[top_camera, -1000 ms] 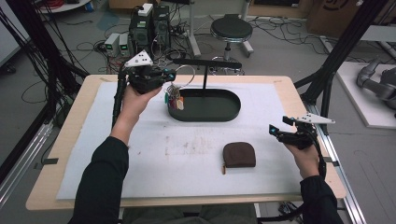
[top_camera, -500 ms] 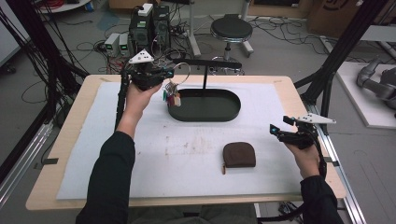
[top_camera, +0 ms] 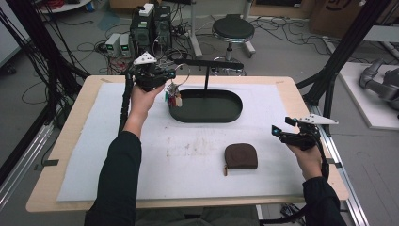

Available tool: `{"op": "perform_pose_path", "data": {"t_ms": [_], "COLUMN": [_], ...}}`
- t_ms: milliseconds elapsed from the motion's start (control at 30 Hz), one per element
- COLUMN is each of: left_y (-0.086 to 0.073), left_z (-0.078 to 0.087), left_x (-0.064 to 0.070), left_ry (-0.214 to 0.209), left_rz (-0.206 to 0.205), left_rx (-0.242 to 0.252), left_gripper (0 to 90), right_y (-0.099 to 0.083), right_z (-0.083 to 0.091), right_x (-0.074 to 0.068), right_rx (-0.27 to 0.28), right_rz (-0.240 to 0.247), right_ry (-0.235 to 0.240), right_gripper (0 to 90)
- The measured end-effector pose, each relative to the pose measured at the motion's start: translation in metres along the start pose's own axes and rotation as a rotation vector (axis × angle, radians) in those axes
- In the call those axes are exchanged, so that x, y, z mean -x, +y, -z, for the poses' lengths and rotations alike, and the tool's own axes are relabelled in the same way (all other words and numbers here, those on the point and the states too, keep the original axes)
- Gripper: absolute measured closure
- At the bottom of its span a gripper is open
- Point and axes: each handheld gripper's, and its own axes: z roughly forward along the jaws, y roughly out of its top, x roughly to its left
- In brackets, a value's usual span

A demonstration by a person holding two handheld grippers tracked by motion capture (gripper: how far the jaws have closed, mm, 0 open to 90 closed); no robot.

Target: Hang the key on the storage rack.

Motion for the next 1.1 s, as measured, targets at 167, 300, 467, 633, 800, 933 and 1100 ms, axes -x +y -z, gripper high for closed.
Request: {"op": "perform_pose_path", "data": {"t_ms": [167, 300, 467, 633, 800, 933, 1100], "left_y": [-0.0023, -0.0051, -0.0056, -0.0067, -0.0075, -0.0076, -0.0065], "left_z": [-0.0018, -0.0034, -0.0046, -0.0061, -0.0068, -0.0074, -0.0045], "left_x": [-0.0035, -0.0071, -0.0074, -0.0080, -0.0088, -0.0083, -0.0087], "left_ry": [0.018, 0.029, 0.036, 0.044, 0.053, 0.064, 0.079], "left_rz": [0.021, 0.038, 0.040, 0.045, 0.043, 0.043, 0.055], "left_rx": [0.000, -0.009, -0.008, -0.012, -0.017, -0.017, 0.006], "left_gripper": [86.2, 86.1, 86.0, 86.1, 86.0, 85.5, 83.4], "right_y": [-0.0001, 0.0000, -0.0001, 0.0000, -0.0001, -0.0001, 0.0001], "right_z": [-0.0003, -0.0008, -0.0009, -0.0011, -0.0009, -0.0011, -0.0010], "right_x": [-0.0005, -0.0010, -0.0002, -0.0005, -0.0005, -0.0003, -0.0007], "right_rx": [-0.004, -0.006, -0.003, -0.007, -0.009, -0.009, -0.008], "right_rz": [0.000, 0.003, 0.003, 0.008, 0.007, 0.008, 0.007], "right_ry": [-0.001, 0.000, -0.001, -0.001, -0.003, -0.004, -0.003], "right_gripper": [23.8, 23.9, 23.9, 23.9, 24.2, 24.2, 24.2]}}
